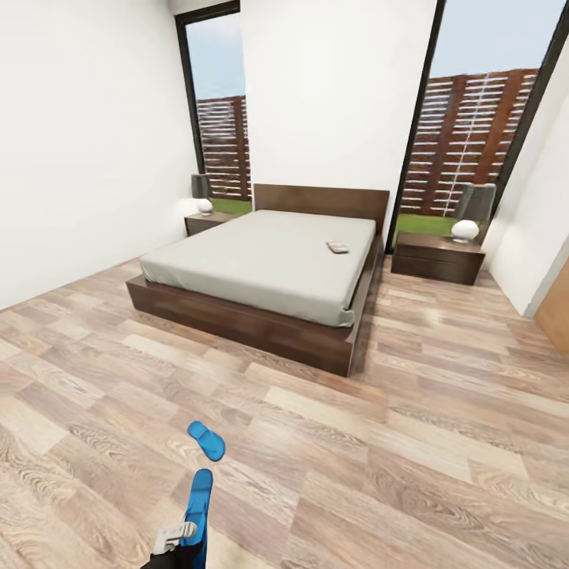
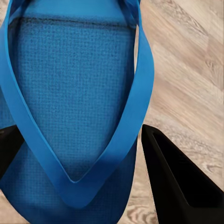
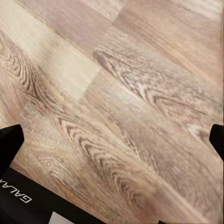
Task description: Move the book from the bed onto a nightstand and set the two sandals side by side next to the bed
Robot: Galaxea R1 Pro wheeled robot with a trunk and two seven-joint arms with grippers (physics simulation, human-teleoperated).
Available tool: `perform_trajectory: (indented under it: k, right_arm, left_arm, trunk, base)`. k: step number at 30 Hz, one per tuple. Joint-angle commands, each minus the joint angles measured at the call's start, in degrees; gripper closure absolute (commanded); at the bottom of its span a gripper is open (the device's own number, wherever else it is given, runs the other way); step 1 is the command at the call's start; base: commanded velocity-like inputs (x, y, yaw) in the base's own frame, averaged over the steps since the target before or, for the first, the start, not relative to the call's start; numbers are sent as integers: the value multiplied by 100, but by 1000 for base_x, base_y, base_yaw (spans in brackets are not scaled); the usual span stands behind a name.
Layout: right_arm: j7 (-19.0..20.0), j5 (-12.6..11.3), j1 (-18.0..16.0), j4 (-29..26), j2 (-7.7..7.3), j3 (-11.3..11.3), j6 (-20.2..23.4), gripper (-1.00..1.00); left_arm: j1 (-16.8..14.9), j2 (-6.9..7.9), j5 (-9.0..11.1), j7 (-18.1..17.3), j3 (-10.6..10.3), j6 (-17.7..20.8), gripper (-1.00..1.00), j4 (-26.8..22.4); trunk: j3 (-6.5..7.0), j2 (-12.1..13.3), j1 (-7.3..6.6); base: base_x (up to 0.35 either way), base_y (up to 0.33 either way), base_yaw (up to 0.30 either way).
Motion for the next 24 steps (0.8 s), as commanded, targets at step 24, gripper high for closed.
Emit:
perform_trajectory:
  k: [24]
  right_arm:
    - [0,-51,-3,2,-7,36,-2,-100]
  left_arm:
    - [-6,0,-71,-23,41,-31,100,7]
  trunk:
    - [-5,-2,2]
  base:
    - [36,-29,280]
